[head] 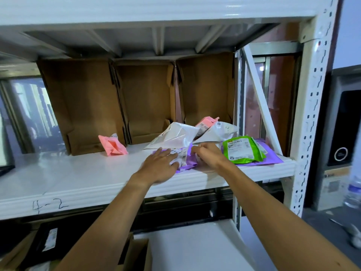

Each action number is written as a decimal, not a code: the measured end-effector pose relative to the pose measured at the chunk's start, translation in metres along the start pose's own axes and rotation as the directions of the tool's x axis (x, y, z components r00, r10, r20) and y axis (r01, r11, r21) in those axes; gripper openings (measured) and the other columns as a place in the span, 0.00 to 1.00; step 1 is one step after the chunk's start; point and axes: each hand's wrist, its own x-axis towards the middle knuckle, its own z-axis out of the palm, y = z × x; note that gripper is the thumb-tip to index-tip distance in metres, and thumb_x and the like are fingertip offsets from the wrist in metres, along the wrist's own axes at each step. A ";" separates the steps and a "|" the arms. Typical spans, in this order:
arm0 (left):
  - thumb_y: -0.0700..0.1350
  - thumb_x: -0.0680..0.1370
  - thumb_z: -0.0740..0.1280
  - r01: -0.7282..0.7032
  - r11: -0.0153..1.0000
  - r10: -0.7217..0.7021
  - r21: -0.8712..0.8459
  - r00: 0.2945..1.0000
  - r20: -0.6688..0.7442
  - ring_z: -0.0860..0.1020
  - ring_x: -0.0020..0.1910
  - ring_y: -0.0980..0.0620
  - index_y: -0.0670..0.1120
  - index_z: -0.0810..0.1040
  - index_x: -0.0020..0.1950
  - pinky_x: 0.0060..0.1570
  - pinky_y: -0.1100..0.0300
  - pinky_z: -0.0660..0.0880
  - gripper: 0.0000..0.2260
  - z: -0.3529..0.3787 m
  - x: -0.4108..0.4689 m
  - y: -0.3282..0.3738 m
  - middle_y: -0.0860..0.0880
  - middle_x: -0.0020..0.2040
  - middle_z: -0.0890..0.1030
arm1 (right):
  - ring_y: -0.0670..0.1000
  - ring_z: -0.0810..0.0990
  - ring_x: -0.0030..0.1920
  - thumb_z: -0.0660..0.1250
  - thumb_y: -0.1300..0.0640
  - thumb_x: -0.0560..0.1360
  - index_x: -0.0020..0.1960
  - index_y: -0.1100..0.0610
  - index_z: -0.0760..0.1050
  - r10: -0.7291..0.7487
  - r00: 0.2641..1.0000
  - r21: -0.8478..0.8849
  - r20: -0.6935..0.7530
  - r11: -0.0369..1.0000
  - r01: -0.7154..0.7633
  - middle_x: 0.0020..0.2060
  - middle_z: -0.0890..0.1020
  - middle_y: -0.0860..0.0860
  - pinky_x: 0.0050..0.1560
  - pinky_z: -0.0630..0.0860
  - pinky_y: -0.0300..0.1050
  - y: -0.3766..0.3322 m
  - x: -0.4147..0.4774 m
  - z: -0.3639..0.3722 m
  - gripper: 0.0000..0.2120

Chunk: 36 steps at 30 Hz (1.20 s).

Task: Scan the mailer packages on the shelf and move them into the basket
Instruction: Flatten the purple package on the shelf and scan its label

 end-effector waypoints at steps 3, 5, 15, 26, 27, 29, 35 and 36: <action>0.61 0.84 0.50 0.027 0.999 -0.027 -0.043 1.000 -0.005 0.46 0.81 0.48 0.61 0.58 0.80 0.77 0.48 0.47 0.24 0.002 -0.002 0.001 0.55 0.82 0.51 | 0.49 0.74 0.44 0.66 0.58 0.78 0.52 0.62 0.74 0.002 1.000 0.149 -0.001 0.989 -0.001 0.47 0.76 0.55 0.22 0.69 0.30 0.000 0.000 0.000 0.07; 0.61 0.84 0.52 0.021 0.998 -0.024 -0.061 0.999 -0.048 0.51 0.80 0.47 0.60 0.62 0.78 0.76 0.48 0.51 0.23 0.001 -0.004 0.004 0.55 0.81 0.56 | 0.50 0.76 0.48 0.66 0.57 0.78 0.55 0.61 0.75 -0.052 0.998 0.063 -0.046 0.997 0.055 0.51 0.78 0.54 0.29 0.72 0.32 0.002 0.008 0.004 0.09; 0.56 0.76 0.61 -0.026 0.966 -0.025 -0.258 0.981 -0.191 0.73 0.59 0.47 0.57 0.77 0.61 0.58 0.47 0.74 0.15 -0.005 -0.016 0.009 0.51 0.61 0.78 | 0.54 0.72 0.68 0.62 0.48 0.78 0.74 0.49 0.67 -0.152 0.975 -0.371 0.164 0.906 0.204 0.72 0.71 0.50 0.69 0.70 0.52 -0.022 0.026 0.048 0.24; 0.44 0.83 0.53 0.178 0.853 -0.267 -0.491 0.957 -0.117 0.71 0.69 0.45 0.50 0.78 0.67 0.70 0.54 0.66 0.18 0.000 0.009 -0.013 0.47 0.71 0.75 | 0.57 0.74 0.62 0.44 0.49 0.85 0.68 0.53 0.71 -0.034 0.924 -0.674 0.380 0.674 0.302 0.65 0.76 0.55 0.62 0.70 0.52 -0.012 0.033 0.065 0.22; 0.45 0.84 0.54 0.183 0.832 -0.283 -0.523 0.952 -0.117 0.72 0.68 0.45 0.50 0.79 0.66 0.69 0.55 0.67 0.17 0.001 0.010 -0.014 0.47 0.70 0.76 | 0.57 0.74 0.63 0.44 0.50 0.84 0.67 0.54 0.71 -0.057 0.926 -0.699 0.372 0.639 0.321 0.65 0.76 0.55 0.62 0.70 0.53 -0.010 0.034 0.066 0.21; 0.48 0.84 0.54 0.188 0.840 -0.284 -0.510 0.952 -0.115 0.74 0.64 0.45 0.51 0.81 0.62 0.64 0.55 0.69 0.16 0.002 0.012 -0.016 0.47 0.67 0.78 | 0.57 0.72 0.66 0.44 0.52 0.84 0.66 0.54 0.71 -0.090 0.925 -0.734 0.368 0.583 0.349 0.67 0.75 0.55 0.65 0.69 0.55 -0.008 0.034 0.067 0.21; 0.52 0.86 0.47 0.226 0.930 -0.243 -0.290 0.970 -0.025 0.66 0.74 0.45 0.51 0.65 0.77 0.71 0.54 0.60 0.21 0.001 0.017 -0.013 0.47 0.77 0.66 | 0.56 0.57 0.78 0.45 0.51 0.85 0.78 0.56 0.59 -0.068 0.912 -0.789 0.405 0.478 0.386 0.79 0.59 0.54 0.77 0.54 0.56 -0.005 0.036 0.067 0.24; 0.52 0.86 0.46 0.212 0.935 -0.230 -0.286 0.973 -0.029 0.63 0.76 0.46 0.51 0.63 0.79 0.73 0.54 0.58 0.22 0.001 0.017 -0.014 0.48 0.79 0.64 | 0.56 0.56 0.79 0.44 0.51 0.85 0.79 0.56 0.58 -0.067 0.908 -0.786 0.413 0.477 0.392 0.79 0.58 0.54 0.77 0.54 0.55 -0.005 0.037 0.067 0.24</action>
